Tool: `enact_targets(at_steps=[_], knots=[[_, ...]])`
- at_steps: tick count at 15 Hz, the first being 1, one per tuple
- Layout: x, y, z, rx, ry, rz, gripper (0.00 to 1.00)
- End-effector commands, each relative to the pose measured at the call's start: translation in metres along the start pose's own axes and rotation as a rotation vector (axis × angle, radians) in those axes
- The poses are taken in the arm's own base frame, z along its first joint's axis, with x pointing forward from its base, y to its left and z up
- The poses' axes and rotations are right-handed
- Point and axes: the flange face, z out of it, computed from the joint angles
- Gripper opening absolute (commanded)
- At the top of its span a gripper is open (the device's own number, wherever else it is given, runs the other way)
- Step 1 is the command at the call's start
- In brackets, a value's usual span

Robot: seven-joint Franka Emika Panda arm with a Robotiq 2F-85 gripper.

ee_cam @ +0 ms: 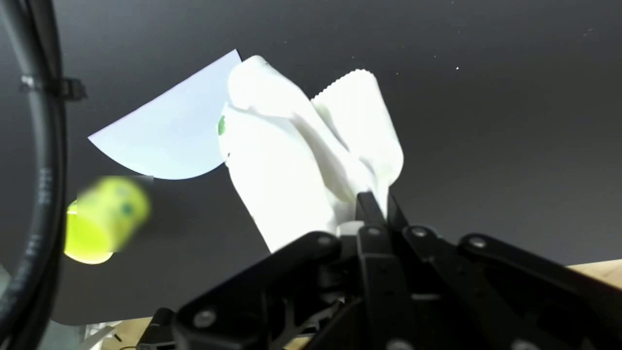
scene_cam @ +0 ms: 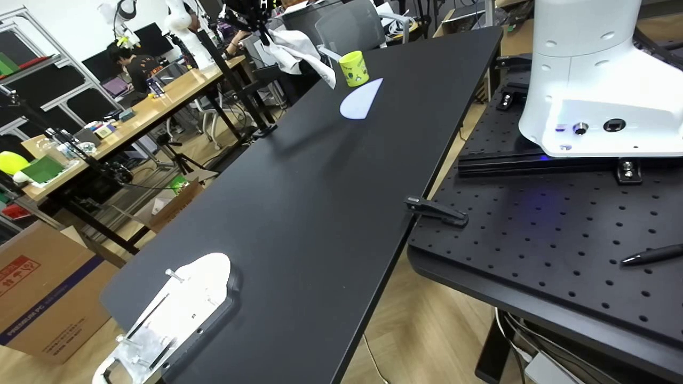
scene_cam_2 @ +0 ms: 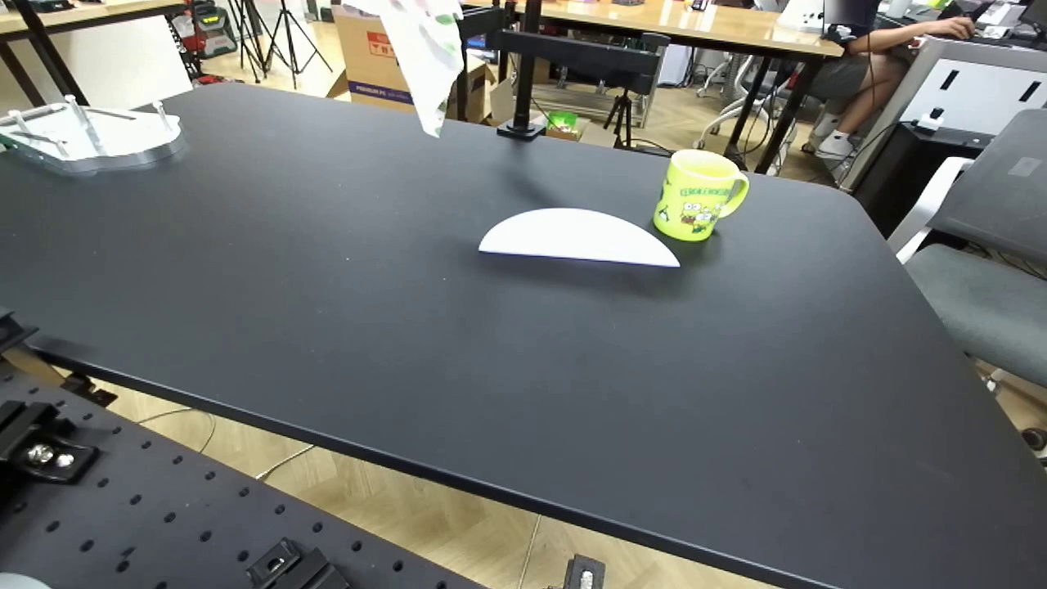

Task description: Put the towel on the rack on the table

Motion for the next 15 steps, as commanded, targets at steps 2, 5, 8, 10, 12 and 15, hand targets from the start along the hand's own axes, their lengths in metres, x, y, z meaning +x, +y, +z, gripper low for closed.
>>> enact_targets(at_steps=[2,5,8,10,12,15], knots=[[0.004,-0.013,-0.011,0.013,0.004,-0.037,0.01],[0.006,-0.002,-0.008,0.020,0.000,-0.014,0.01],[0.010,0.011,-0.005,0.025,-0.006,0.011,0.01],[0.013,0.021,-0.001,0.026,-0.012,0.027,0.01],[0.016,0.030,0.006,0.031,-0.023,0.045,0.01],[0.020,0.042,0.019,0.047,-0.046,0.063,0.01]])
